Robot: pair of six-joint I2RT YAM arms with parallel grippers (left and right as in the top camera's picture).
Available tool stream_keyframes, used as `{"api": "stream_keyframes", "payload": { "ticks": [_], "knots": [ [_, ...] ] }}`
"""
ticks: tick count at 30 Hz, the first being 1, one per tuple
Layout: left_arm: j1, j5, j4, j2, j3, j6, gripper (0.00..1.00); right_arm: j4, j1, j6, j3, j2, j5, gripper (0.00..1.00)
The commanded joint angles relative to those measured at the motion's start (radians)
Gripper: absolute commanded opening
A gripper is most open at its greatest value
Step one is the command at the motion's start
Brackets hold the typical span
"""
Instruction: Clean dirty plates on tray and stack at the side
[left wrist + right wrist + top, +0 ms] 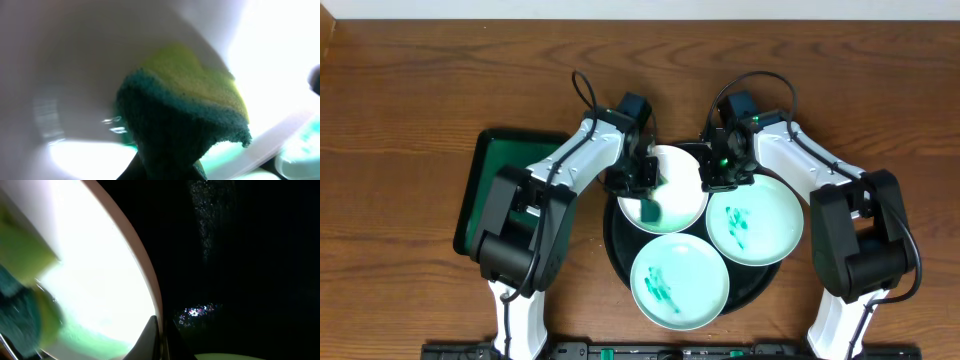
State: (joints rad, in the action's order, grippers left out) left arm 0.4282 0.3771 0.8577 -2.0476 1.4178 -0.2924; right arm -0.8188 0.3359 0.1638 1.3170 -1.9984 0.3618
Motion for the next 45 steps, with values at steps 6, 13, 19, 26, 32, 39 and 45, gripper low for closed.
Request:
{"api": "stream_keyframes", "payload": {
  "ticks": [6, 13, 19, 26, 32, 39, 45],
  "knots": [
    [-0.008, -0.435, 0.021, -0.017, 0.058, -0.005, 0.07, -0.02, 0.004, -0.024, -0.003, -0.005, 0.012, 0.01],
    [0.09, -0.358, 0.005, -0.017, 0.06, 0.055, 0.07, -0.019, 0.005, -0.024, -0.003, -0.005, 0.009, 0.01],
    [0.238, -0.324, 0.005, -0.017, 0.06, 0.079, 0.07, -0.019, 0.005, -0.024, -0.003, -0.005, 0.009, 0.01],
    [0.284, -0.211, -0.038, -0.017, 0.06, 0.043, 0.07, -0.023, 0.006, -0.023, -0.003, -0.005, 0.01, 0.01],
    [0.215, -0.201, -0.068, -0.017, 0.06, -0.014, 0.07, -0.043, 0.006, -0.041, -0.003, -0.005, 0.009, 0.01],
    [0.069, -0.116, -0.165, -0.017, 0.06, -0.121, 0.07, -0.057, 0.006, -0.046, -0.003, -0.005, 0.009, 0.01],
    [-0.029, -0.063, -0.174, -0.017, 0.06, -0.172, 0.07, -0.064, 0.005, -0.046, -0.003, -0.005, 0.005, 0.01]
  ]
}}
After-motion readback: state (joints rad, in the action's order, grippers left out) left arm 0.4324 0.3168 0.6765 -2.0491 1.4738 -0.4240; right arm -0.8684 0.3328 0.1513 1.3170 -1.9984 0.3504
